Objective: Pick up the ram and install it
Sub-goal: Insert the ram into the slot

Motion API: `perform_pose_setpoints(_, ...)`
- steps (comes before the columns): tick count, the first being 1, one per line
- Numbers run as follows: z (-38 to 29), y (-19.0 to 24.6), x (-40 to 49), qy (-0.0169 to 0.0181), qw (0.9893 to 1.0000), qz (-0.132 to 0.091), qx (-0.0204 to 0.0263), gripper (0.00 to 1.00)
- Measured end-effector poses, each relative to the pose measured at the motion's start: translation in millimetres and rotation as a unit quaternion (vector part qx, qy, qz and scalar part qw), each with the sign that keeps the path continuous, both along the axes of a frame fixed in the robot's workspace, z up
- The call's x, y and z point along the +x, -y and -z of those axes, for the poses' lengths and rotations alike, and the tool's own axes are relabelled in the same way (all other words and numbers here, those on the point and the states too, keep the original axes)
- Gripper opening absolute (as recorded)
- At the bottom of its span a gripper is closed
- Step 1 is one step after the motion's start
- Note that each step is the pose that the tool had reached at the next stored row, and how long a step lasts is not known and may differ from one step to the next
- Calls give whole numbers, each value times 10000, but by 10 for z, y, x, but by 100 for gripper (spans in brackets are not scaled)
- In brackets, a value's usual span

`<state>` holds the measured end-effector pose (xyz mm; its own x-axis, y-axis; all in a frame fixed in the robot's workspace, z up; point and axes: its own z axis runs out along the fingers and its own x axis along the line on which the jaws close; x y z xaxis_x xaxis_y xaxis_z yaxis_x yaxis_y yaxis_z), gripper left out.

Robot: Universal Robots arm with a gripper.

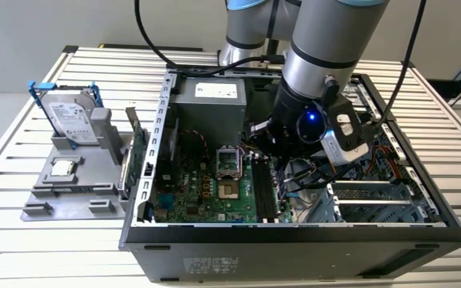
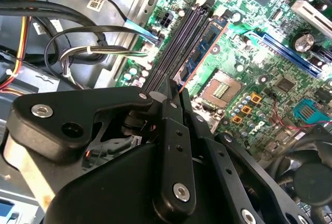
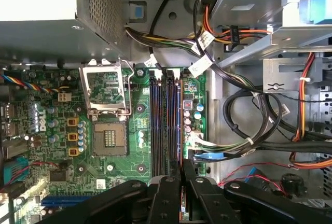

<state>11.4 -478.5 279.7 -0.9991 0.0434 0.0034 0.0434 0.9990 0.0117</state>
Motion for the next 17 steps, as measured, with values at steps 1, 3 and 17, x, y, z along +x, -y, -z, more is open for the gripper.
perform_pose_setpoints(1, 4, 0, 0, 0, 10000, 0, 0, 0)
perform_pose_setpoints(3, 27, -3, 1, 0, 10000, -1, 0, 0)
perform_pose_setpoints(17, 260, -18, 1, 0, 10000, 0, -1, 0)
